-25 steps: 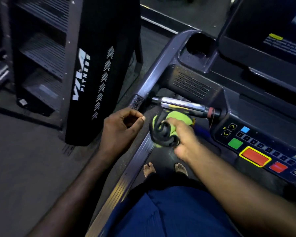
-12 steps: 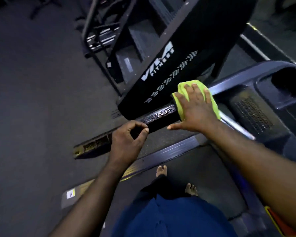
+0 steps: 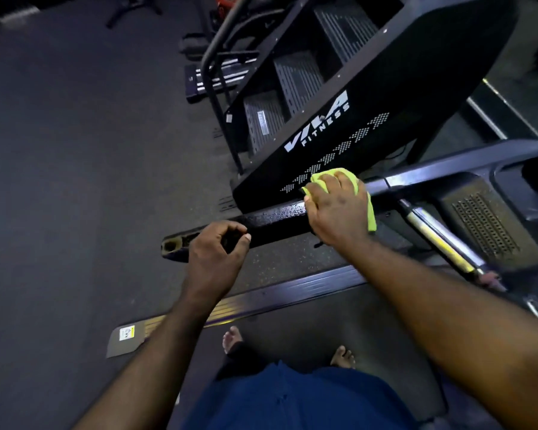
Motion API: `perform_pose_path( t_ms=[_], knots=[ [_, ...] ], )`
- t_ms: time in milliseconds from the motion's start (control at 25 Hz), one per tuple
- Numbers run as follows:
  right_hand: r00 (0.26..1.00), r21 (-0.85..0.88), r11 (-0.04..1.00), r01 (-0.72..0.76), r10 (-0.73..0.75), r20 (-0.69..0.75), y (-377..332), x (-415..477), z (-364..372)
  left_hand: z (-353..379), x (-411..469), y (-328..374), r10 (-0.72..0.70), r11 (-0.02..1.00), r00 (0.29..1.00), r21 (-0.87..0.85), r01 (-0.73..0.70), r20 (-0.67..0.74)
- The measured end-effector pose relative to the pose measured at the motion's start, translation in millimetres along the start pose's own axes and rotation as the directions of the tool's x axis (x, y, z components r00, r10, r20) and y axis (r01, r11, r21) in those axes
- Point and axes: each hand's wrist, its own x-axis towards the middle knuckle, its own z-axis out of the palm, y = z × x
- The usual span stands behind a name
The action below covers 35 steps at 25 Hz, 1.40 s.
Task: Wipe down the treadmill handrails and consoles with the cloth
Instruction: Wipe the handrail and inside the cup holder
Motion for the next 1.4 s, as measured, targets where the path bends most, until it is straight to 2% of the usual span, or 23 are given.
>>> perform_pose_path(
  t_ms=[80, 120, 160, 200, 280, 320, 360, 440, 480, 520, 560, 600, 680, 720, 760, 800, 880, 920, 1040, 1160, 1280, 1360, 1400],
  knots=[
    [0.959, -0.040, 0.958, 0.284, -0.283, 0.011, 33.7, 1.5, -8.2, -4.7, 12.6, -12.7, 0.077, 0.997, 0.996, 0.023, -0.078, 0.043],
    [0.956, -0.056, 0.954, 0.294, -0.295, 0.000, 49.5, 6.5, -14.0, -8.9, 19.1, -23.6, 0.104, 0.994, 0.993, 0.033, -0.106, 0.051],
    [0.977, -0.062, 0.978, 0.201, -0.204, -0.054, 57.9, 11.1, -15.4, -14.7, 25.9, -37.0, 0.123, 0.991, 0.991, 0.039, -0.125, 0.056],
    [0.994, -0.054, 0.998, 0.012, -0.018, -0.109, 52.5, 9.6, -12.4, -21.1, 32.3, -52.1, 0.135, 0.990, 0.989, 0.041, -0.137, 0.061],
    [0.908, 0.052, 0.923, -0.381, 0.384, -0.165, -5.9, 3.7, 4.8, -36.2, 42.0, -82.6, 0.145, 0.989, 0.988, 0.028, -0.147, 0.056],
    [0.882, 0.078, 0.897, -0.435, 0.442, -0.163, -44.1, -0.9, 14.2, -42.4, 45.4, -94.7, 0.146, 0.989, 0.987, 0.017, -0.147, 0.062],
    [0.914, 0.057, 0.928, -0.368, 0.372, -0.164, -67.2, -5.2, 22.7, -47.2, 50.5, -103.2, 0.157, 0.988, 0.985, 0.002, -0.157, 0.074],
    [0.997, -0.006, 0.999, -0.045, 0.044, -0.057, -67.9, -12.0, 26.0, -58.7, 61.9, -119.7, 0.217, 0.976, 0.967, -0.030, -0.215, 0.135],
    [0.994, -0.035, 0.993, 0.109, -0.109, -0.008, -50.4, -7.5, 17.4, -63.9, 66.8, -128.4, 0.252, 0.967, 0.950, -0.029, -0.251, 0.182],
    [0.985, -0.051, 0.984, 0.171, -0.170, 0.024, -34.0, -0.3, 7.7, -68.4, 71.8, -138.7, 0.272, 0.961, 0.936, -0.025, -0.274, 0.225],
    [0.995, -0.048, 0.994, 0.096, -0.095, 0.026, -23.7, 9.0, 0.3, -71.5, 76.1, -148.8, 0.274, 0.960, 0.926, -0.022, -0.278, 0.260],
    [0.996, -0.022, 0.996, -0.090, 0.090, 0.005, -25.3, 12.5, -2.4, -73.9, 79.3, -159.0, 0.261, 0.963, 0.922, -0.019, -0.267, 0.286],
    [0.893, -0.001, 0.896, -0.444, 0.442, -0.087, -77.2, 5.2, 13.6, -79.0, 81.3, -173.6, 0.201, 0.978, 0.932, -0.002, -0.210, 0.303],
    [0.880, 0.000, 0.884, -0.468, 0.466, -0.091, -112.6, -1.6, 23.9, -82.2, 82.3, -178.6, 0.177, 0.983, 0.936, 0.001, -0.186, 0.305],
    [0.923, -0.017, 0.924, -0.382, 0.380, -0.065, -135.6, -12.2, 28.8, -84.2, 82.0, -182.3, 0.165, 0.985, 0.936, -0.004, -0.173, 0.311],
    [0.978, -0.023, 0.978, -0.206, 0.206, -0.016, -141.4, -22.0, 29.1, -86.4, 80.8, -185.8, 0.156, 0.986, 0.934, -0.002, -0.164, 0.323],
    [0.995, -0.018, 0.997, 0.069, -0.067, 0.073, -112.7, -16.0, 8.9, -90.3, 76.9, -189.4, 0.129, 0.990, 0.929, 0.004, -0.139, 0.346],
    [0.994, -0.001, 0.997, 0.072, -0.072, 0.084, -95.4, -6.3, -0.1, -93.0, 75.9, -192.3, 0.124, 0.992, 0.927, -0.009, -0.129, 0.355],
    [0.962, 0.033, 0.961, -0.273, 0.273, -0.001, -75.0, 12.5, 1.0, -100.1, 75.2, -201.9, 0.148, 0.989, 0.903, -0.056, -0.137, 0.404],
    [0.913, 0.017, 0.921, -0.389, 0.388, -0.129, -145.4, 7.0, 27.5, -101.6, 83.5, -213.2, 0.185, 0.982, 0.888, -0.051, -0.181, 0.422],
    [0.992, 0.015, 0.993, -0.119, 0.119, -0.036, -199.5, -15.4, 31.3, -106.2, 97.4, -216.5, 0.240, 0.971, 0.859, -0.111, -0.213, 0.453],
    [0.985, -0.002, 0.986, 0.164, -0.164, 0.050, -171.9, -11.1, 26.2, -106.8, 107.0, -220.0, 0.295, 0.955, 0.825, -0.151, -0.253, 0.483],
    [0.970, -0.017, 0.973, 0.230, -0.228, 0.085, -152.2, -4.7, 22.3, -108.8, 110.8, -221.2, 0.298, 0.955, 0.811, -0.157, -0.253, 0.504]
  ],
)
